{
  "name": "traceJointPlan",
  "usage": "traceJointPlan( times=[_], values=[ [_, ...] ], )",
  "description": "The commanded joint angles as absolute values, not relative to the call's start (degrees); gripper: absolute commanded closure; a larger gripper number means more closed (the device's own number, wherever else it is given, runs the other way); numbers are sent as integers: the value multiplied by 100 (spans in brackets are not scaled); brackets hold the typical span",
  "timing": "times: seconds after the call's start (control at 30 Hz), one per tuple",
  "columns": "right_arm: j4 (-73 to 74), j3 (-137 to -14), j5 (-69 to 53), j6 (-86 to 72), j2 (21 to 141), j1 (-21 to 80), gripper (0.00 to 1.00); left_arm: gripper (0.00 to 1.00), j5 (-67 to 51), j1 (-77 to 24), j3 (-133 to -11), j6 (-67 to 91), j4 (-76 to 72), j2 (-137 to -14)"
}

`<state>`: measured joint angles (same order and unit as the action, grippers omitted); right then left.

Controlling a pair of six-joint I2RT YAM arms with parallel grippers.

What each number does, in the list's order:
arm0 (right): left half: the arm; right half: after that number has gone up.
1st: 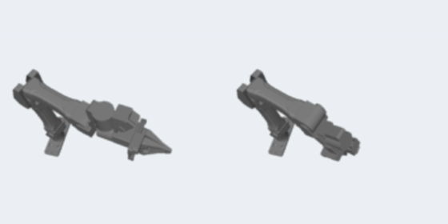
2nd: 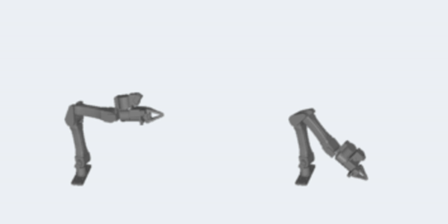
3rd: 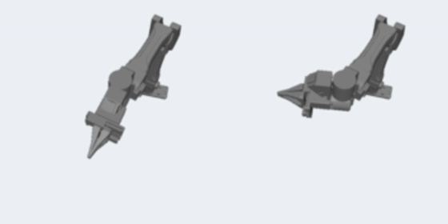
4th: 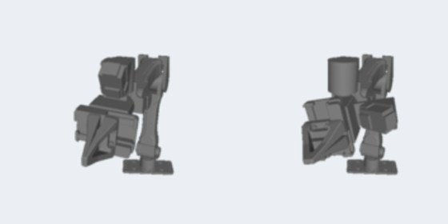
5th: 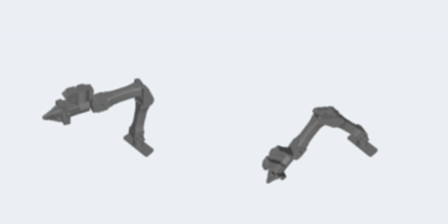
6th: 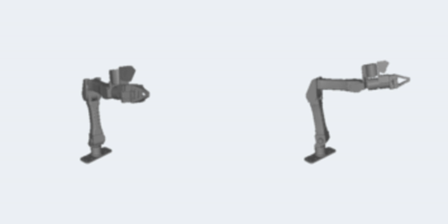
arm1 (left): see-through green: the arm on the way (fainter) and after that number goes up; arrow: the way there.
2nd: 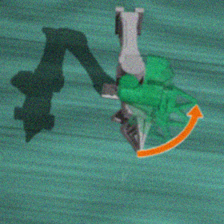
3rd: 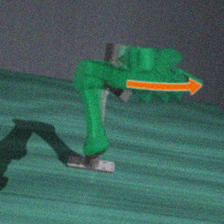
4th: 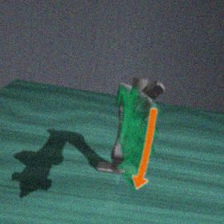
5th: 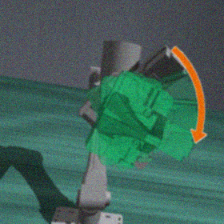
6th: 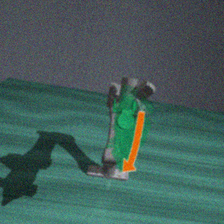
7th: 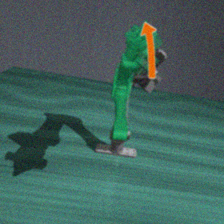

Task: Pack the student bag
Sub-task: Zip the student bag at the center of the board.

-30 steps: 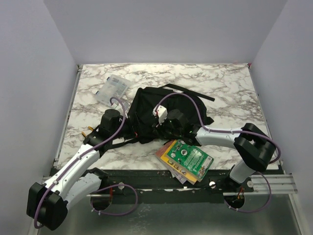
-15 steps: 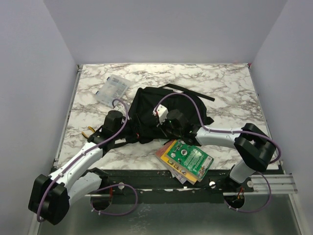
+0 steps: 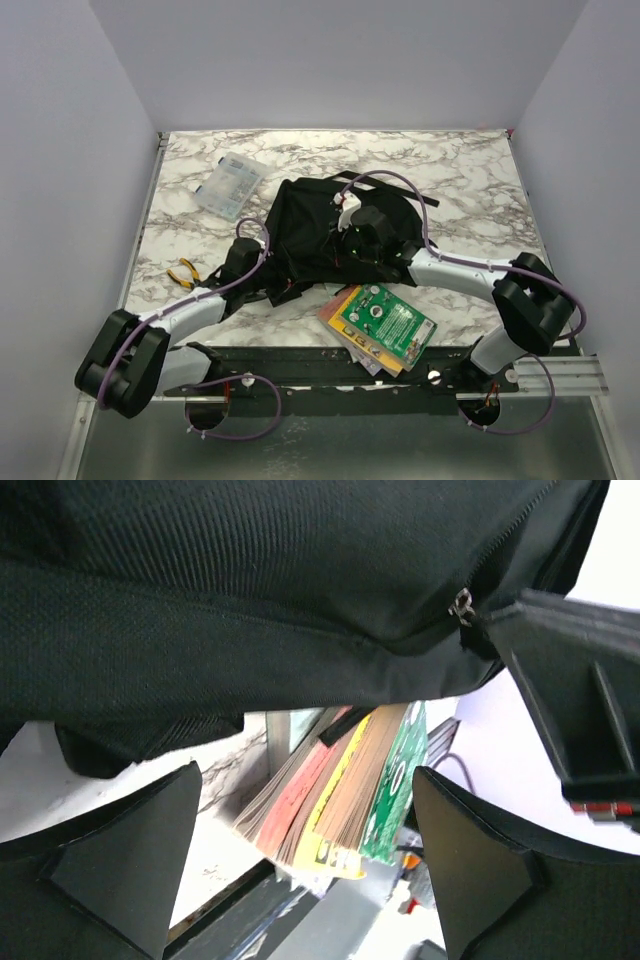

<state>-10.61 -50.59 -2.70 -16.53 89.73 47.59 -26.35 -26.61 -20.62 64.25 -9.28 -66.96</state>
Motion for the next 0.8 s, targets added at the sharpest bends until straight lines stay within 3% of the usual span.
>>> traceJointPlan(
  times=[0.0, 0.23, 0.37, 0.57, 0.77],
  values=[
    [-1077, -5310, -907, -2770, 9164, 4699, 100, 12, -2577, -2719, -2206, 7209, -1706, -7210],
    [-773, -5437, -547, -2663, 9190, 4700, 100, 18, -2283, -2759, -2382, 7789, -1774, -7961],
    [-310, -5626, -299, -2575, 9202, 4703, 100, 37, -1523, -2829, -2336, 7899, -1818, -7988],
    [-26, -5638, -260, -3170, 9035, 4703, 100, 37, -614, -2945, -2318, 7932, -1890, -7878],
    [-14, -5592, 126, -2531, 9041, 4702, 98, 65, -536, -2975, -2343, 7886, -1990, -8032]
  ],
)
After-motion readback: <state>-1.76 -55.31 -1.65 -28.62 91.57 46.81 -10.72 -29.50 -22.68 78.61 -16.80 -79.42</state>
